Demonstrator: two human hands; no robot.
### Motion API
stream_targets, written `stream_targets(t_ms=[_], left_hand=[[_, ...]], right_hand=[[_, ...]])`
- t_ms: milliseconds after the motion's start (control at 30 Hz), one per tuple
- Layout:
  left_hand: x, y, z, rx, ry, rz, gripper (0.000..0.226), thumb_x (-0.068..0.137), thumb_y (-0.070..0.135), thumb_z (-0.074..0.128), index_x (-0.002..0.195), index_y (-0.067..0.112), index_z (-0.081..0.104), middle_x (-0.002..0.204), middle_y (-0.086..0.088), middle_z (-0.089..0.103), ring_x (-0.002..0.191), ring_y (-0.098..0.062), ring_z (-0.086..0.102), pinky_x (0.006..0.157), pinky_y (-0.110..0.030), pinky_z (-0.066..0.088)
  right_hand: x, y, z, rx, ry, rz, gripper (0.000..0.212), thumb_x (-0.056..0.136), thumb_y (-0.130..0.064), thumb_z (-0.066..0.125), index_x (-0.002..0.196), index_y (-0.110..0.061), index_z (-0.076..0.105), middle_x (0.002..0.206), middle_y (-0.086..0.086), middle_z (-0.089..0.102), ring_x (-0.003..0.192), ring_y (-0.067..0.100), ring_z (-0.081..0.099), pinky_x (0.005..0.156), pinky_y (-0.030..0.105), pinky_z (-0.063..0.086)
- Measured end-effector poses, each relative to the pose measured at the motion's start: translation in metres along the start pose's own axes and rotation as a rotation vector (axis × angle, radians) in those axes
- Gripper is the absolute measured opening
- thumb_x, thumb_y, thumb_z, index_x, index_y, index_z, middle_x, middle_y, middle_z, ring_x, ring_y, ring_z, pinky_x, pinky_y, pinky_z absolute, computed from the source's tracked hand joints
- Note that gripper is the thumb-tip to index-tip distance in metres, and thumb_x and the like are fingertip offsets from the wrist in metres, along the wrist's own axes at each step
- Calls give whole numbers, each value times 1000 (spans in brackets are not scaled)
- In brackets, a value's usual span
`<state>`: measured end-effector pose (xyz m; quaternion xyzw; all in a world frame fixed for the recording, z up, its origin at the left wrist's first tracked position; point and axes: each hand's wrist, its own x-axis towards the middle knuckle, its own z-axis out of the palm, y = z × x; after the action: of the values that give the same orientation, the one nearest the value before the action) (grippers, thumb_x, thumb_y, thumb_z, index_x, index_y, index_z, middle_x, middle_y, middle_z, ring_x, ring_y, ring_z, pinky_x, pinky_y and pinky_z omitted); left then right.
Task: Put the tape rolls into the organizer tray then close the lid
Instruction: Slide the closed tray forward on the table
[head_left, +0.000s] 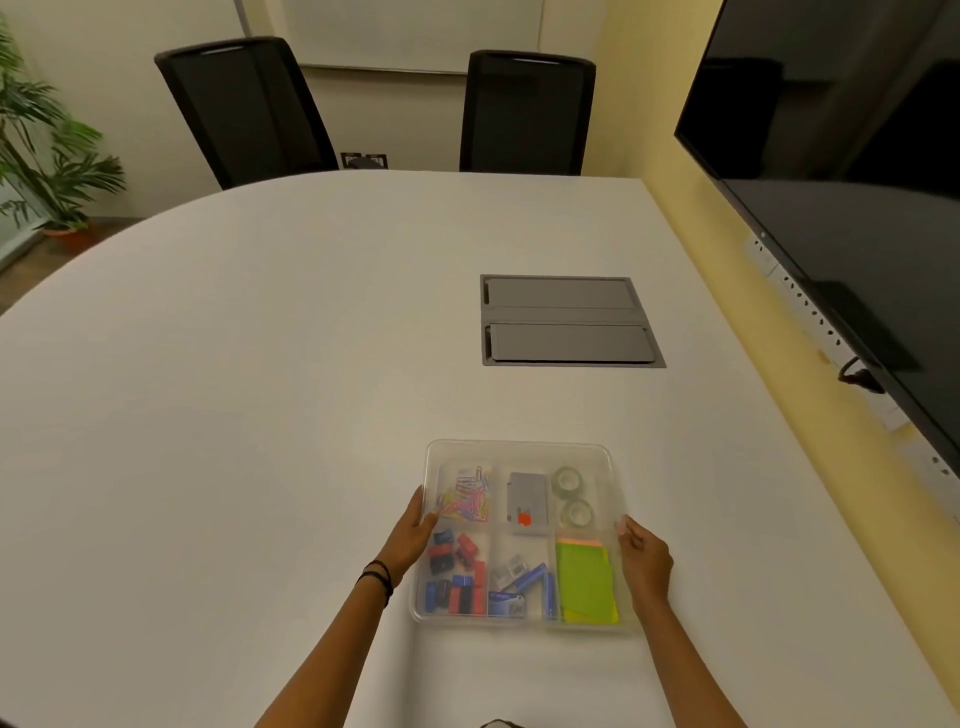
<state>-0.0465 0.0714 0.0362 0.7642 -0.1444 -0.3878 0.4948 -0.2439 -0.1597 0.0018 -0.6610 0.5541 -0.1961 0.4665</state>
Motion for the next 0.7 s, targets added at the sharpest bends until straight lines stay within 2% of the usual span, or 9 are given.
stream_targets(t_ms=[167, 267, 367, 467, 600, 633, 700], left_hand=[[8, -5, -4, 52, 71, 22, 35, 103, 16, 32, 137, 14, 40, 134, -10, 53, 124, -28, 51, 106, -41, 41], [13, -8, -7, 112, 129, 12, 30, 100, 11, 39, 128, 11, 52, 127, -13, 61, 117, -32, 57, 101, -43, 47], [13, -14, -11, 89, 185, -30, 37, 95, 11, 53, 131, 5, 50, 132, -16, 56, 120, -34, 55, 97, -48, 50], [12, -21, -14, 47, 192, -47, 41, 90, 8, 60, 130, 1, 50, 131, -19, 55, 120, -33, 54, 86, -47, 56], [15, -26, -15, -4, 187, -57, 38, 89, 5, 61, 125, 2, 52, 127, -20, 57, 113, -35, 57, 82, -47, 56], [16, -27, -16, -14, 176, -63, 37, 89, 5, 61, 125, 3, 52, 126, -19, 57, 109, -35, 59, 81, -46, 56], [18, -27, -18, -19, 143, -78, 35, 89, 7, 61, 123, 5, 52, 123, -18, 57, 101, -33, 61, 77, -43, 56]], right_hand=[[0, 2, -3, -24, -6, 14, 31, 90, 1, 54, 120, 6, 58, 125, 24, 60, 118, 33, 58, 104, 39, 42], [2, -1, -1, -36, 14, 31, 29, 89, 2, 55, 117, 6, 60, 122, 24, 63, 115, 35, 59, 101, 41, 45], [7, -2, -1, -28, 28, 59, 23, 88, 0, 57, 108, 6, 65, 112, 23, 68, 103, 33, 64, 89, 36, 49], [13, -3, -1, 1, 18, 80, 18, 87, -2, 59, 101, 6, 67, 104, 23, 70, 85, 24, 60, 76, 29, 44], [19, -6, -2, 1, -8, 80, 13, 86, -1, 59, 95, 4, 67, 101, 22, 70, 81, 24, 57, 64, 25, 44], [21, -6, -3, 3, -25, 85, 13, 86, -1, 58, 96, 3, 67, 102, 22, 69, 82, 25, 57, 64, 26, 45], [25, -8, -5, -12, -69, 103, 18, 87, -1, 56, 104, 1, 65, 107, 22, 68, 89, 28, 59, 76, 31, 47]])
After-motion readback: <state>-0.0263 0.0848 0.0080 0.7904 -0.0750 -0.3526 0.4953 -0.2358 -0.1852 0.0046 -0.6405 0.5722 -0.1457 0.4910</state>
